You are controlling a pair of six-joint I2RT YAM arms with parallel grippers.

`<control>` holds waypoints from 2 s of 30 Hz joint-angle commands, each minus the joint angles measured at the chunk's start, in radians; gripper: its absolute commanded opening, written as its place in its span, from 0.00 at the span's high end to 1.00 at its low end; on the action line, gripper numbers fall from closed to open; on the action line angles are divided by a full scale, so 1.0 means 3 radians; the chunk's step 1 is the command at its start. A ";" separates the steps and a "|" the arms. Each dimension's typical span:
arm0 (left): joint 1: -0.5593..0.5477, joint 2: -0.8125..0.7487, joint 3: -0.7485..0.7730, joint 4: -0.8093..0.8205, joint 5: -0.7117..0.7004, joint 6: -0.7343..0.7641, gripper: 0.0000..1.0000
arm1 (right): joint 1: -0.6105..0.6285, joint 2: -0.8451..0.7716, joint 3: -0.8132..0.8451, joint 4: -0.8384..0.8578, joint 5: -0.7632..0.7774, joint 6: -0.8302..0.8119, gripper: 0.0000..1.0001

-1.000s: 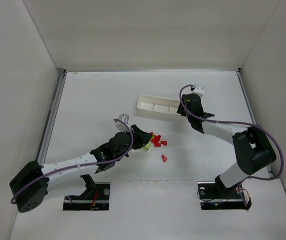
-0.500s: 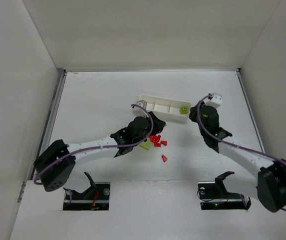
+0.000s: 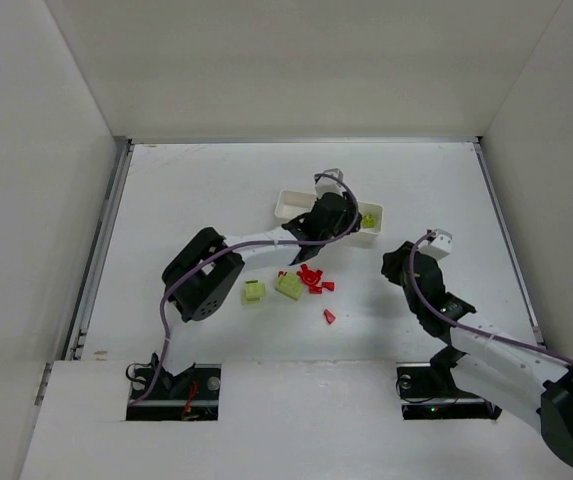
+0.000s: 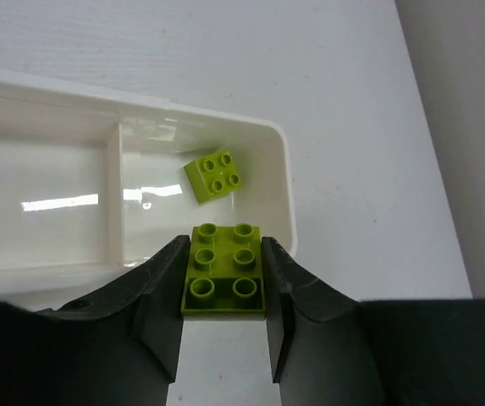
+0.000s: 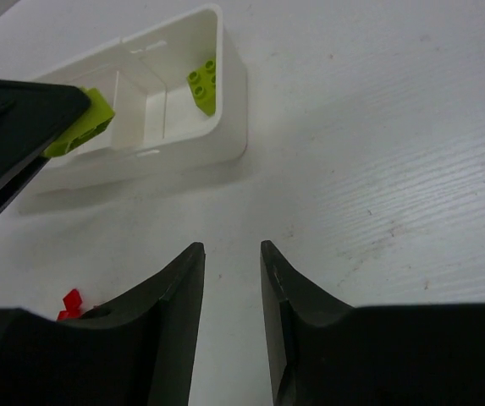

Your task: Sort the legos into containers by color

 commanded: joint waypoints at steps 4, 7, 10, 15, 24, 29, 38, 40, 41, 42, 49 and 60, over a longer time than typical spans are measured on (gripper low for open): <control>0.0002 0.0228 0.0559 -0.0182 -0.0085 0.0282 0.61 | 0.0096 -0.0055 -0.0087 0.0187 0.0087 0.0079 0.56; -0.0003 0.0239 0.0610 -0.0254 -0.0070 0.0283 0.40 | 0.0126 0.0027 -0.0072 0.0213 0.0056 0.0054 0.48; -0.0014 0.0056 0.0504 -0.0259 -0.0060 0.0354 0.34 | 0.0188 0.0119 -0.0036 0.0264 0.0056 0.0018 0.45; 0.0007 -0.0659 -0.0170 -0.0081 -0.0100 0.0375 0.44 | 0.0474 0.0283 0.0030 0.0406 0.0041 -0.0110 0.59; 0.0134 -0.2357 -0.1893 -0.0075 -0.0141 0.0267 0.61 | 0.1419 0.1095 0.0500 0.0724 -0.0496 -0.0702 0.50; 0.0374 -0.3232 -0.2391 -0.0560 -0.0055 0.0150 0.61 | 0.1762 0.1535 0.0929 0.0627 -0.0517 -0.1112 0.34; 0.0809 -0.4209 -0.2754 -0.1159 0.0124 0.0073 0.60 | 0.1747 0.2149 0.1370 0.0463 -0.0849 -0.1219 0.31; 0.0876 -0.4296 -0.2785 -0.1195 0.0165 0.0042 0.60 | 0.1747 0.2205 0.1395 0.0453 -0.0875 -0.1235 0.31; 0.0912 -0.4312 -0.2775 -0.1226 0.0196 0.0042 0.59 | 0.1747 0.2226 0.1406 0.0463 -0.0890 -0.1235 0.31; 0.0942 -0.4317 -0.2754 -0.1261 0.0247 0.0052 0.59 | 0.1747 0.2251 0.1416 0.0473 -0.0921 -0.1245 0.32; 0.1050 -0.4297 -0.2749 -0.1241 0.0411 0.0006 0.59 | 0.1752 0.2425 0.1482 0.0514 -0.0921 -0.1245 0.39; 0.1076 -0.4368 -0.2800 -0.1256 0.0421 -0.0060 0.59 | 0.1752 0.2625 0.1585 0.0565 -0.0676 -0.1235 0.47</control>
